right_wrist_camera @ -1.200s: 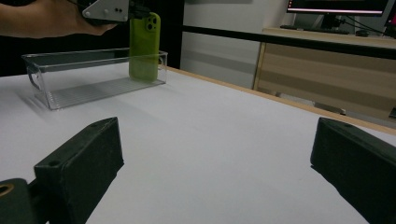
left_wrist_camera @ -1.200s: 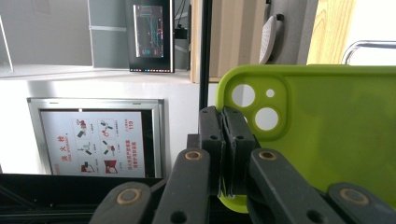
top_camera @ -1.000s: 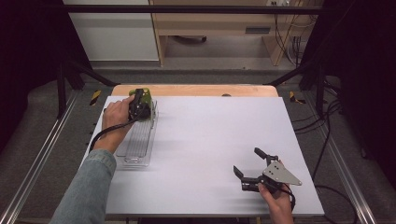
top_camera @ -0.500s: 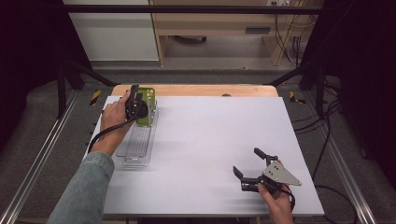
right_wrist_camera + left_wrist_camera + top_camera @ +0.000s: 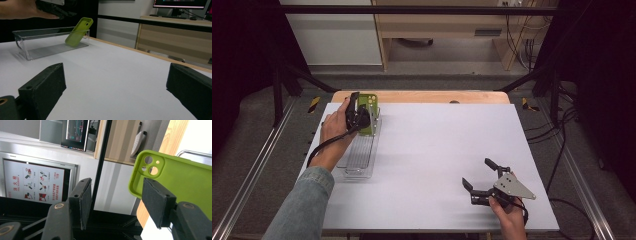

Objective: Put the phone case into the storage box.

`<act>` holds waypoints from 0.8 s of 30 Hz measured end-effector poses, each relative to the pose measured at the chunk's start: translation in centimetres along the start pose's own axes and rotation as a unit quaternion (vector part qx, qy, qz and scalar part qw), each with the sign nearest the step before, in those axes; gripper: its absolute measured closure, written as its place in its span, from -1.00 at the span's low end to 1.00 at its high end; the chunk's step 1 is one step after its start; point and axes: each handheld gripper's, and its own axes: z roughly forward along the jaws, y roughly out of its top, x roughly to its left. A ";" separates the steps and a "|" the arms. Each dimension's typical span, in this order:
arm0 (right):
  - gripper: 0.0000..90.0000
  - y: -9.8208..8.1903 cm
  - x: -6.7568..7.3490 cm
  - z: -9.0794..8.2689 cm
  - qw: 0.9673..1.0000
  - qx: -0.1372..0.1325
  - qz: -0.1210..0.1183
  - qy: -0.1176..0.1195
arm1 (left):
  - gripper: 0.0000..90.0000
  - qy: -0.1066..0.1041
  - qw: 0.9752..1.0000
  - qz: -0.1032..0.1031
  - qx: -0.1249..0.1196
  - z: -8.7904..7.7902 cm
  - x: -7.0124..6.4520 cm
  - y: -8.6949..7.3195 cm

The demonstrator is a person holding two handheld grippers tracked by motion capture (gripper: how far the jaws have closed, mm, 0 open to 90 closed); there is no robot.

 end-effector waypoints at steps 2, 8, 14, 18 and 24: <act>-0.94 0.0 0.0 0.0 1.000 0.001 -0.001 0.000 | -0.15 -0.001 1.000 -0.001 0.001 0.0 0.0 0.0; -0.94 0.0 0.0 0.0 1.000 0.002 -0.002 0.000 | -0.26 -0.007 1.000 -0.001 0.000 -0.1 -0.1 0.1; -0.94 0.0 0.0 0.0 1.000 0.002 -0.002 0.000 | -0.37 -0.011 1.000 -0.009 0.000 -0.3 -0.1 0.3; -0.94 0.0 -0.1 0.0 1.000 0.003 -0.001 -0.001 | -0.50 -0.021 1.000 -0.013 0.005 -0.4 -0.2 0.4; -0.94 0.0 -0.2 -0.1 1.000 0.003 0.000 -0.004 | -0.60 -0.043 0.999 -0.017 0.013 -0.8 0.0 0.7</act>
